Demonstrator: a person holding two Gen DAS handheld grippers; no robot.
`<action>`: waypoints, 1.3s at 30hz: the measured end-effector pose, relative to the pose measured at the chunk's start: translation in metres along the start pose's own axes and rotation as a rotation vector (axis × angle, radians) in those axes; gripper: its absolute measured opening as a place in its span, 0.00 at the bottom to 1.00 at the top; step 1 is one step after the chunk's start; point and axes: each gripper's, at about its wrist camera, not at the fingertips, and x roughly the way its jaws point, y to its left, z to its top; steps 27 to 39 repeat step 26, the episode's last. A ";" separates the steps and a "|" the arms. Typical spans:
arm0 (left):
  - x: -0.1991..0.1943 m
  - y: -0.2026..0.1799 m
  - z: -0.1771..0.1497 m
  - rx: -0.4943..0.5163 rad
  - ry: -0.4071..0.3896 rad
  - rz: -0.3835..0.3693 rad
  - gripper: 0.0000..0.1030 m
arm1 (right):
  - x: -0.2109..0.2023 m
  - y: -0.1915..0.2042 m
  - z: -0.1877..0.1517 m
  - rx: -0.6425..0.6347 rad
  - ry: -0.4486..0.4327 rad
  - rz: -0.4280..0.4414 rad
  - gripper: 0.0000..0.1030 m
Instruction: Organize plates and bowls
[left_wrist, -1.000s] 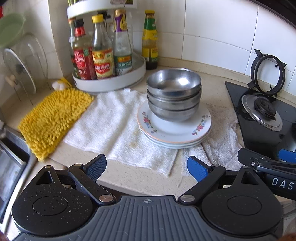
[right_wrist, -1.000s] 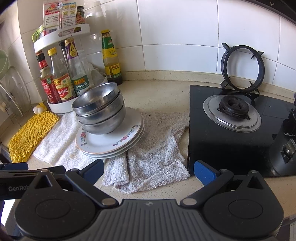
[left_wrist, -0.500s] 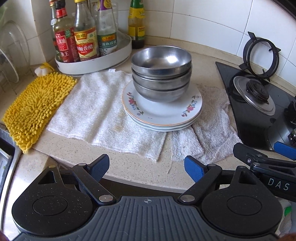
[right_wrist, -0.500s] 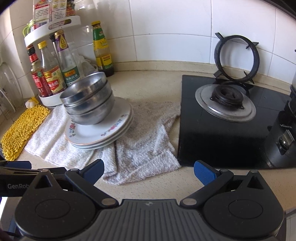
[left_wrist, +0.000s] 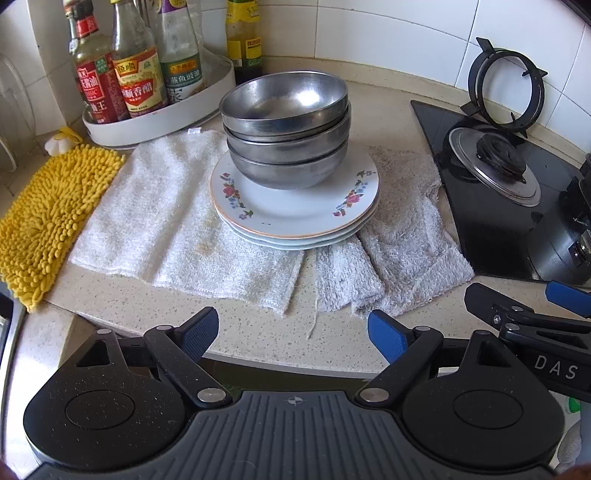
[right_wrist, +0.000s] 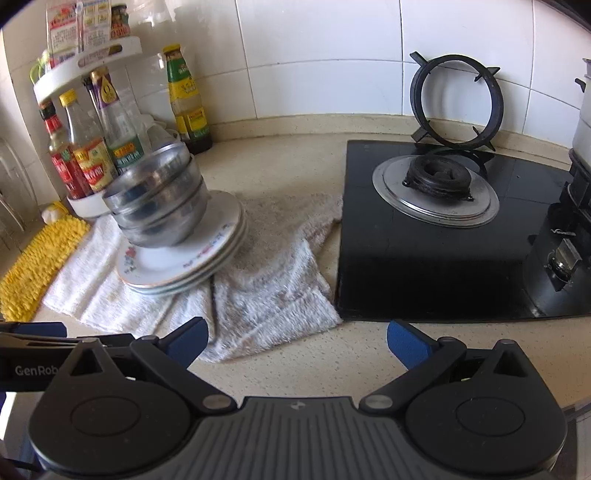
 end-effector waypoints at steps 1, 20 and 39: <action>-0.001 0.000 0.000 -0.003 -0.006 -0.003 0.89 | -0.002 -0.001 0.001 0.011 -0.011 0.019 1.00; -0.035 0.003 -0.003 0.012 -0.271 0.097 0.97 | -0.008 0.011 0.013 -0.004 -0.101 0.067 1.00; -0.018 0.019 0.012 -0.008 -0.221 -0.004 1.00 | -0.001 0.018 0.024 0.022 -0.117 0.079 1.00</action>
